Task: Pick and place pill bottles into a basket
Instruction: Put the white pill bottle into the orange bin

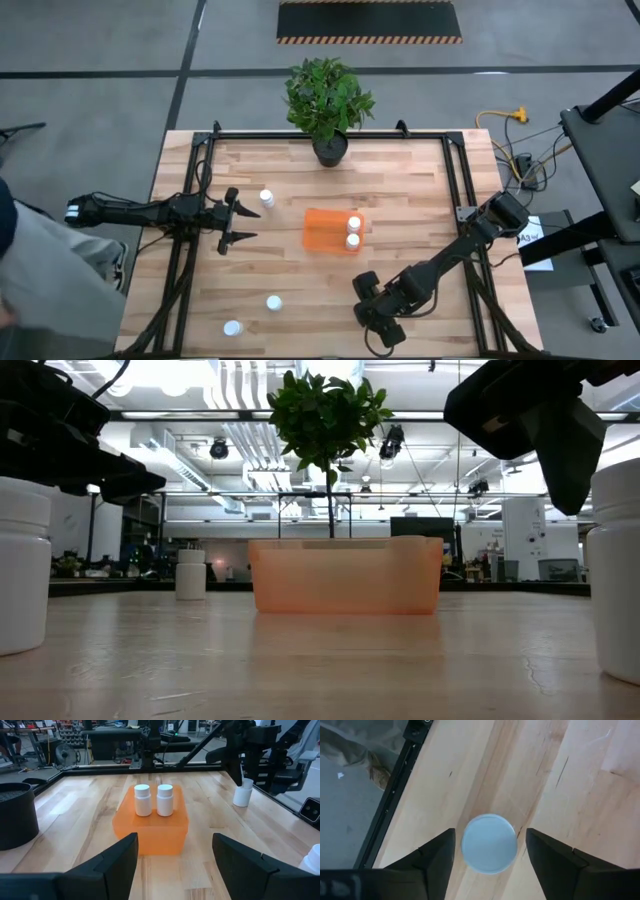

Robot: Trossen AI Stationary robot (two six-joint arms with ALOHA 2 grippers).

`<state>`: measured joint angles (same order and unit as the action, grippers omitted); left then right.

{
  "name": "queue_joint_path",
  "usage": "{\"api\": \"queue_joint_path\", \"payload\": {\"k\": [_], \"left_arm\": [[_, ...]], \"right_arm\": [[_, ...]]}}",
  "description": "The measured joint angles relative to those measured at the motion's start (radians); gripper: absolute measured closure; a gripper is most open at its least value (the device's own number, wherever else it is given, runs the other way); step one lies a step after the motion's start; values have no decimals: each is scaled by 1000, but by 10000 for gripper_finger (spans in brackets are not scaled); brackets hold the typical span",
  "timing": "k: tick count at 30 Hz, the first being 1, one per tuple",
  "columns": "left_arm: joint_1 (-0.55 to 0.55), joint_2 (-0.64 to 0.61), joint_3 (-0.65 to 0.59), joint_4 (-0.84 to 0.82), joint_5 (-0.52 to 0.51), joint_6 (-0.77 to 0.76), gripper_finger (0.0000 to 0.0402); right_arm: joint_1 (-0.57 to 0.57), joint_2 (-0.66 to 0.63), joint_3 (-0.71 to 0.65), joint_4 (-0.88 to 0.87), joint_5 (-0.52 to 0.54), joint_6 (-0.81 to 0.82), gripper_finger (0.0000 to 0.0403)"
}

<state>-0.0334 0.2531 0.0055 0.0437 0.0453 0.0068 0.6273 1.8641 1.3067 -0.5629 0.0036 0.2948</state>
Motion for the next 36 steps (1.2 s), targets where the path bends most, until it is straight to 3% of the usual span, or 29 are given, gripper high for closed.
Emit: {"api": "queue_joint_path", "payload": {"k": [14, 26, 36], "left_arm": [[1, 0, 0, 0, 0, 0, 163], [1, 0, 0, 0, 0, 0, 163], [0, 0, 0, 0, 0, 0, 163]], "right_arm": [[-4, 0, 0, 1, -1, 0, 262], [-48, 0, 18, -13, -12, -8, 257], [-141, -2, 122, -134, -39, -94, 256]]}}
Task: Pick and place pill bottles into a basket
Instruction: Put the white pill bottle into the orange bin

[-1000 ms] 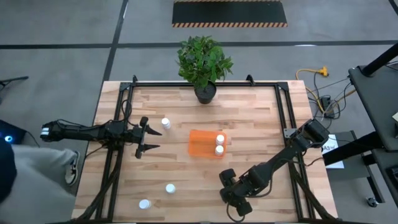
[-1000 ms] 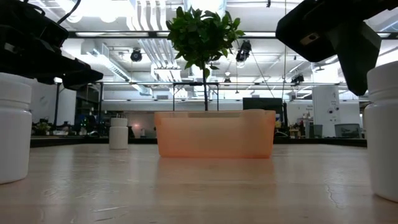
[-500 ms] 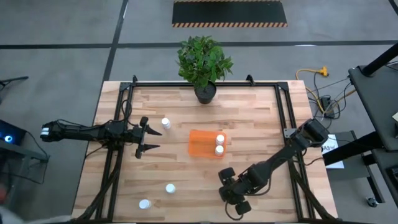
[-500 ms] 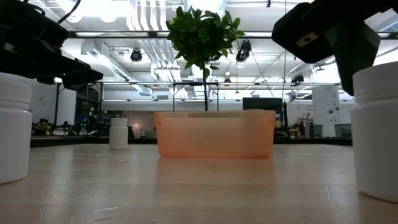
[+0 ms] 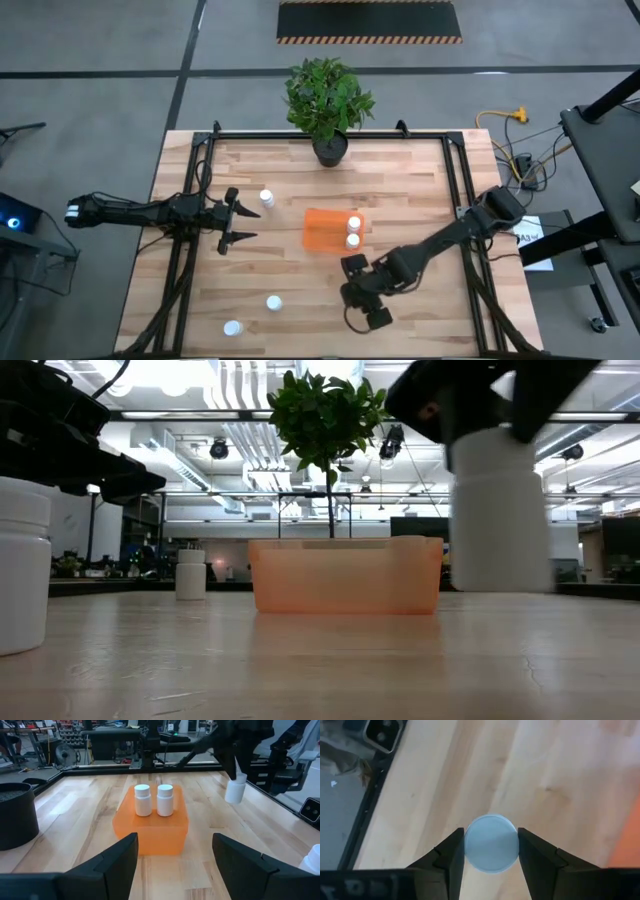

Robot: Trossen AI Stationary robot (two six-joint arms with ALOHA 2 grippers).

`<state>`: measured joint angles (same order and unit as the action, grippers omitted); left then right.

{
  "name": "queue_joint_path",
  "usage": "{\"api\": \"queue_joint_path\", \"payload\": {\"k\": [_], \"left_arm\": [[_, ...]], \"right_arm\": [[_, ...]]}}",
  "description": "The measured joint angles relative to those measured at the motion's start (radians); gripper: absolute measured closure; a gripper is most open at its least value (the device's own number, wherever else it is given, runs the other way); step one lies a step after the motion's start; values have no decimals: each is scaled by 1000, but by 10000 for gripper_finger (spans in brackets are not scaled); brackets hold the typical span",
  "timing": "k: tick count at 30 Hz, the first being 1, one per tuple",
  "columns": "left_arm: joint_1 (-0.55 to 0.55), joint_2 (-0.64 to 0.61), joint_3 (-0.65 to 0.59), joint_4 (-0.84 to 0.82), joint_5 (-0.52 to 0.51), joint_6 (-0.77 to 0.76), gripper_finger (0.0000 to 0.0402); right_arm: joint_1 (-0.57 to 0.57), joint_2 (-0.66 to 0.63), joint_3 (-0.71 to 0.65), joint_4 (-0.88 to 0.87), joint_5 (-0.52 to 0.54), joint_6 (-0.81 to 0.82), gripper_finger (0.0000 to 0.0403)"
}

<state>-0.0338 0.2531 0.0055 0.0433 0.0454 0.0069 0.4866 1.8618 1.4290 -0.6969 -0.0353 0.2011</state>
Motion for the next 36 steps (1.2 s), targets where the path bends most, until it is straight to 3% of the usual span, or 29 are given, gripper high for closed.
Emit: {"api": "queue_joint_path", "payload": {"k": [13, 36], "left_arm": [[0, 0, 0, 0, 0, 0, 163], [1, 0, 0, 0, 0, 0, 163]], "right_arm": [[-170, -1, 124, -96, -51, -43, 255], [-391, -2, 390, -305, -48, -116, 255]]}}
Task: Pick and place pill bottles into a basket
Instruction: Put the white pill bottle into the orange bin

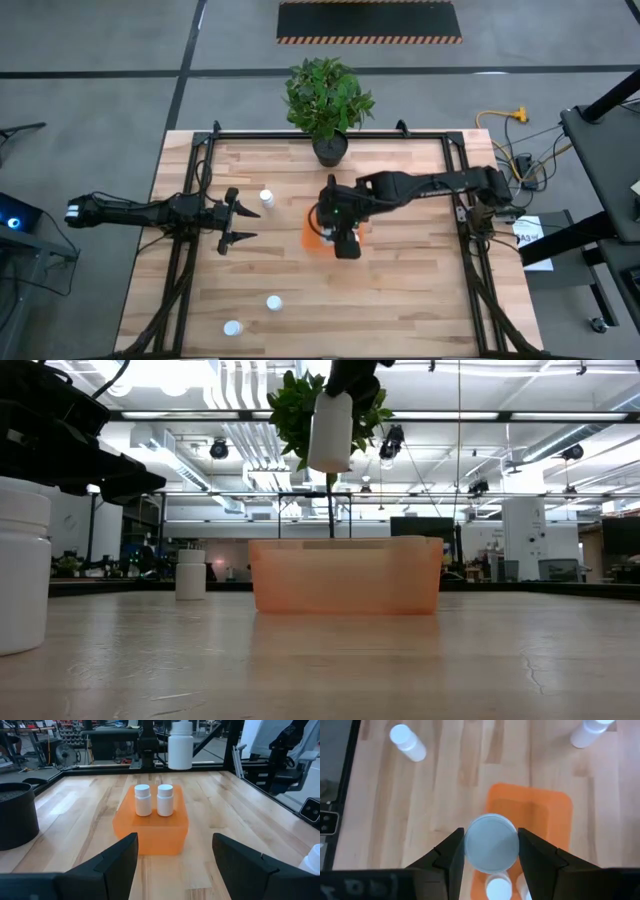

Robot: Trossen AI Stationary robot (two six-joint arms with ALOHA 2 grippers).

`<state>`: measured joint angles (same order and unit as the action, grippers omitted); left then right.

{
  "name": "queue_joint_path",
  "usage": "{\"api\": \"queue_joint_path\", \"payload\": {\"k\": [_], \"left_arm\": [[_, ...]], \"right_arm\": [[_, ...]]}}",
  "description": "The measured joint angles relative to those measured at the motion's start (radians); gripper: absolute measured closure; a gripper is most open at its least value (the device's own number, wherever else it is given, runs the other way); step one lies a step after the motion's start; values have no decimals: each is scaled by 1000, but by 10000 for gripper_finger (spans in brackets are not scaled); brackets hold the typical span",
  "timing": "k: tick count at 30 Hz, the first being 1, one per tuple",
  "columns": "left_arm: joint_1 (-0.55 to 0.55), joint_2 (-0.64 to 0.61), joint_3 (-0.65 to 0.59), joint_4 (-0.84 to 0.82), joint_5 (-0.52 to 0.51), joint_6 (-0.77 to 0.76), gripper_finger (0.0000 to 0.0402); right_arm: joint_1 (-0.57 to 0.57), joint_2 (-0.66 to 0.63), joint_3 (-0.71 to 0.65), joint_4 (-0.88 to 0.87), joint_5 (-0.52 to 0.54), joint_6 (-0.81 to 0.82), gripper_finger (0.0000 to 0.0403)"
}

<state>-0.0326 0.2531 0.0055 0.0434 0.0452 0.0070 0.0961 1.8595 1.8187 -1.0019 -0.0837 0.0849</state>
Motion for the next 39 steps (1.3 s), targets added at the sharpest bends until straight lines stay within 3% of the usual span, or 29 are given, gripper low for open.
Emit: {"api": "queue_joint_path", "payload": {"k": [39], "left_arm": [[-1, 0, 0, 0, 0, 0, 163]], "right_arm": [[-174, 2, -326, 193, -21, -144, 255]]}}
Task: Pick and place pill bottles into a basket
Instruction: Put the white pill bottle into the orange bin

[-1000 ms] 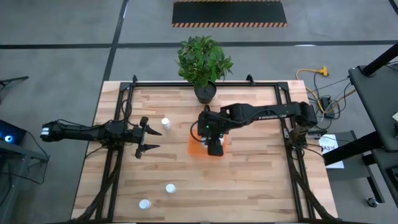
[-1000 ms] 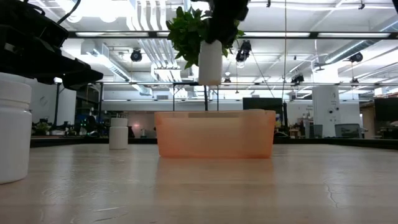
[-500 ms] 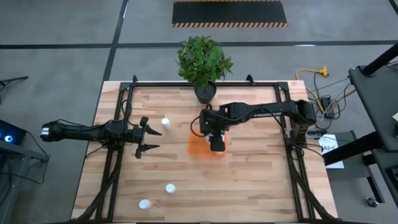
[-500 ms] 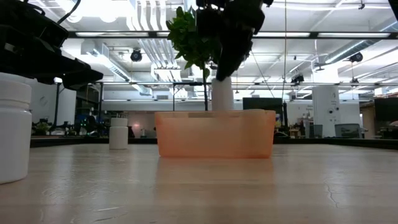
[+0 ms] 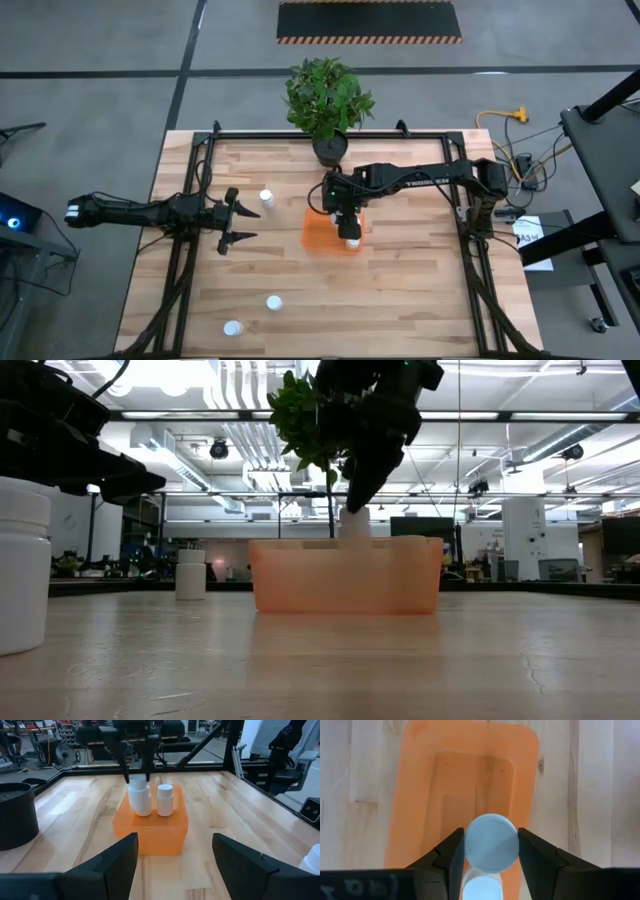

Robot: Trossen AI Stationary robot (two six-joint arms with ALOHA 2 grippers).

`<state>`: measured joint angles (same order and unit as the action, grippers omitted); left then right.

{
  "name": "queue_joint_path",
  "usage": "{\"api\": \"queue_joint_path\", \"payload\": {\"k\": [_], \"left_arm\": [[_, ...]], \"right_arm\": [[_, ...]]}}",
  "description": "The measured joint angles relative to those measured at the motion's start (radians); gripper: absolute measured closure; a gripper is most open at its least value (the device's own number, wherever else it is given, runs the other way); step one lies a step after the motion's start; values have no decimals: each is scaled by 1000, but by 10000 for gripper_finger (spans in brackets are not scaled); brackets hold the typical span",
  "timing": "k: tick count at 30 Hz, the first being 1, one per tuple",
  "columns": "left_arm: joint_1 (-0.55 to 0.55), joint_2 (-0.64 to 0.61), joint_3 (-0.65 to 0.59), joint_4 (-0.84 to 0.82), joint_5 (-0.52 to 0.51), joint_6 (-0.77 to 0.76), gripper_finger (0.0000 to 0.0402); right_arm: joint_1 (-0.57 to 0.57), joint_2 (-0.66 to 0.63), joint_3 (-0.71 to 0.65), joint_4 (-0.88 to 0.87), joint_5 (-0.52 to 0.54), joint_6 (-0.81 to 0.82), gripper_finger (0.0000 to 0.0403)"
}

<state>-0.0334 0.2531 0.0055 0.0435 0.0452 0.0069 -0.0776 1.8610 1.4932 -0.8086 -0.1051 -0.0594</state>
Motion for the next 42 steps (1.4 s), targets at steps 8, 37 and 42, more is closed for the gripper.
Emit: {"api": "queue_joint_path", "payload": {"k": [8, 37, 42], "left_arm": [[0, 0, 0, 0, 0, 0, 163], [0, 1, 0, 0, 0, 0, 163], [0, 1, 0, 0, 0, 0, 163]], "right_arm": [[0, 1, -54, 48, 0, -1, 255], [0, 2, -104, 147, 1, -15, 211], [0, 2, -99, 147, 1, -16, 201]]}}
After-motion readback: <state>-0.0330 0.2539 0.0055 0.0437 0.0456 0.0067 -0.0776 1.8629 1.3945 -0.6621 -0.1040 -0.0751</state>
